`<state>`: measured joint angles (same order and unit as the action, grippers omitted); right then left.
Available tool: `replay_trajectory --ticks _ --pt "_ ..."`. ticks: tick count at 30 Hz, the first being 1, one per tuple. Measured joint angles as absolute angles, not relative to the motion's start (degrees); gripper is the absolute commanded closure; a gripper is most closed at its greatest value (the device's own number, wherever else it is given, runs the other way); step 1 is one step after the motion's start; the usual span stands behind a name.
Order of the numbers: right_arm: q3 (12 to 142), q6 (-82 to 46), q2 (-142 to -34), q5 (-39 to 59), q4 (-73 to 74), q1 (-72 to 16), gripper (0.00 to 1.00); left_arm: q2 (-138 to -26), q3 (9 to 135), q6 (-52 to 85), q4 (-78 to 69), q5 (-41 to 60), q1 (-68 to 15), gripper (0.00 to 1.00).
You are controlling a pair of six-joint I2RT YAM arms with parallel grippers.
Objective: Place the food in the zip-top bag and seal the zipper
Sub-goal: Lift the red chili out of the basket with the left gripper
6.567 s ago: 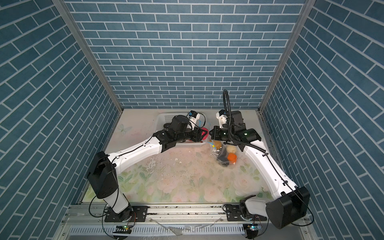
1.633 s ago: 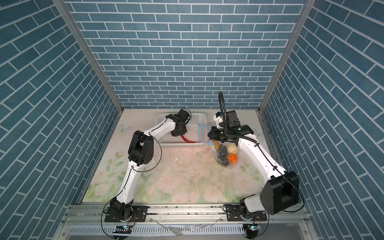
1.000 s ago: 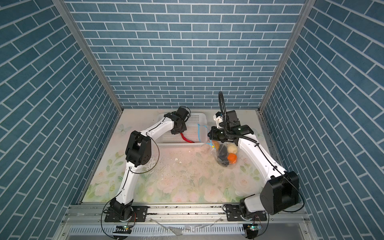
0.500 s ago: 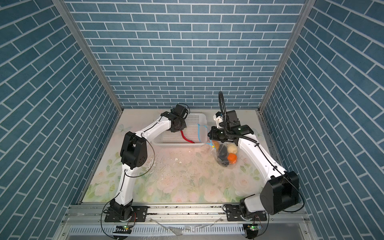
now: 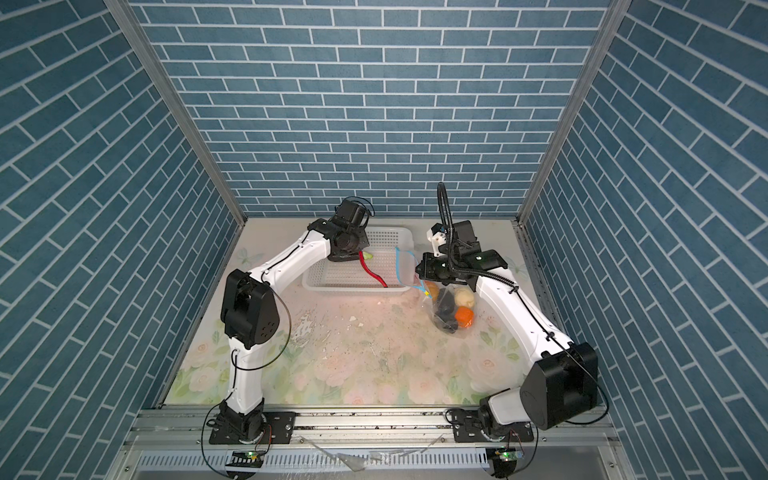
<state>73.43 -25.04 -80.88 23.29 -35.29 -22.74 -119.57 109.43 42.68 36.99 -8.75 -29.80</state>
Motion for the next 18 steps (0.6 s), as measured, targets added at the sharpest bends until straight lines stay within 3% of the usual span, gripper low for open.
replay_trajectory --ticks 18 --pt "75.72 -25.04 -80.71 22.22 -35.83 -22.74 1.00 -95.53 83.18 40.03 13.08 -3.70 -30.02 1.00"
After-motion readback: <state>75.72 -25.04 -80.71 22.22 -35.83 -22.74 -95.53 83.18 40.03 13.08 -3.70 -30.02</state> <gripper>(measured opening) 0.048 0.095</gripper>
